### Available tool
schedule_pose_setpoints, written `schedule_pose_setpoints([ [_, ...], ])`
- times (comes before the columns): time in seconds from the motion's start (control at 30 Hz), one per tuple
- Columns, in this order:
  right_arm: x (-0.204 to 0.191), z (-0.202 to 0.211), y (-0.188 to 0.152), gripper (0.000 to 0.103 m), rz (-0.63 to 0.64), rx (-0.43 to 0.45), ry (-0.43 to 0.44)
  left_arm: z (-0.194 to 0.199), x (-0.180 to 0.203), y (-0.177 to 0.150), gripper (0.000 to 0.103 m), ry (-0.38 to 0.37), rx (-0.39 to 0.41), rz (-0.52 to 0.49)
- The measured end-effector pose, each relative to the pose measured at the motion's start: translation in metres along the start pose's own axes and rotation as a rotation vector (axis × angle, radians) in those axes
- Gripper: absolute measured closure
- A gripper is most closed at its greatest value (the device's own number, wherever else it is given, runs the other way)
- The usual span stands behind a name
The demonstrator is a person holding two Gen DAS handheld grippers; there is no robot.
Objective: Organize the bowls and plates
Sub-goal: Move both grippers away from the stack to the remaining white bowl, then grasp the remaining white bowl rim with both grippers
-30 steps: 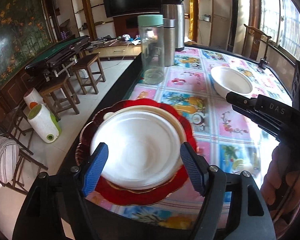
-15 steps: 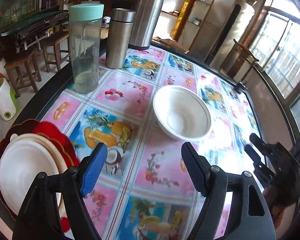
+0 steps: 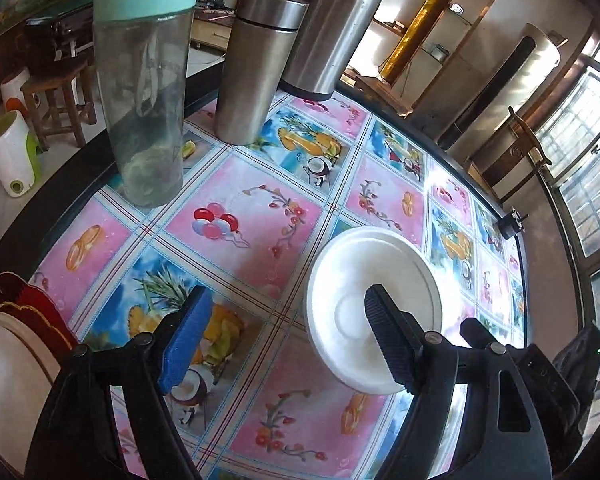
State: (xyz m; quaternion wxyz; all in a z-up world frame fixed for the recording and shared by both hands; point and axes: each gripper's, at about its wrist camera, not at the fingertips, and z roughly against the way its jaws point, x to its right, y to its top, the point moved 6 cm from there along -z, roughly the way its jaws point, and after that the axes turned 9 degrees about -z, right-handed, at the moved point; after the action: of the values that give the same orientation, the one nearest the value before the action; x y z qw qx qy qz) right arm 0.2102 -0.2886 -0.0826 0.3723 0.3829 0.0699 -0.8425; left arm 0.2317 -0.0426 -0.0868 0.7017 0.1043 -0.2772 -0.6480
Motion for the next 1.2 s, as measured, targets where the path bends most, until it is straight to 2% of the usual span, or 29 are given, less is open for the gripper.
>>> schedule_pose_setpoints([
  [0.13, 0.008, -0.002, 0.006, 0.048, 0.006, 0.013, -0.005, -0.023, -0.001, 0.002, 0.024, -0.027, -0.044, 0.028],
  [0.27, 0.011, -0.005, 0.008, 0.057, 0.009, 0.023, -0.001, -0.045, 0.006, -0.003, 0.024, -0.101, -0.096, 0.044],
  [0.37, 0.008, -0.008, 0.006, 0.058, 0.019, 0.03, 0.005, -0.052, 0.013, -0.007, 0.024, -0.157, -0.127, 0.023],
  [0.47, 0.004, -0.013, 0.001, 0.059, 0.037, 0.018, 0.004, -0.058, 0.013, -0.011, 0.024, -0.18, -0.131, 0.014],
  [0.53, 0.001, -0.015, -0.002, 0.059, 0.045, 0.02, 0.0, -0.065, 0.012, -0.016, 0.024, -0.202, -0.161, 0.015],
  [0.67, -0.001, -0.018, -0.005, 0.058, 0.049, 0.017, 0.004, -0.064, 0.009, -0.015, 0.024, -0.253, -0.132, 0.035],
  [0.73, -0.001, -0.016, -0.005, 0.058, 0.052, 0.029, 0.004, -0.06, 0.009, -0.012, 0.025, -0.25, -0.099, 0.026],
  [0.83, -0.001, -0.016, -0.004, 0.057, 0.051, 0.039, 0.01, -0.061, 0.014, -0.013, 0.026, -0.262, -0.096, 0.0],
  [0.9, -0.001, -0.018, -0.004, 0.057, 0.051, 0.039, 0.012, -0.062, 0.016, -0.013, 0.042, -0.267, -0.093, -0.008],
  [1.0, 0.001, -0.019, -0.004, 0.057, 0.046, 0.035, 0.012, -0.063, 0.016, -0.013, 0.058, -0.258, -0.088, -0.016],
  [1.13, 0.002, -0.022, -0.004, 0.058, 0.032, 0.019, 0.027, -0.062, 0.015, -0.012, 0.069, -0.256, -0.08, -0.013],
  [1.17, 0.001, -0.023, -0.005, 0.058, 0.032, 0.017, 0.028, -0.062, 0.015, -0.012, 0.077, -0.253, -0.078, -0.018],
  [1.2, 0.001, -0.023, -0.005, 0.059, 0.033, 0.014, 0.03, -0.061, 0.015, -0.012, 0.081, -0.25, -0.076, -0.021],
])
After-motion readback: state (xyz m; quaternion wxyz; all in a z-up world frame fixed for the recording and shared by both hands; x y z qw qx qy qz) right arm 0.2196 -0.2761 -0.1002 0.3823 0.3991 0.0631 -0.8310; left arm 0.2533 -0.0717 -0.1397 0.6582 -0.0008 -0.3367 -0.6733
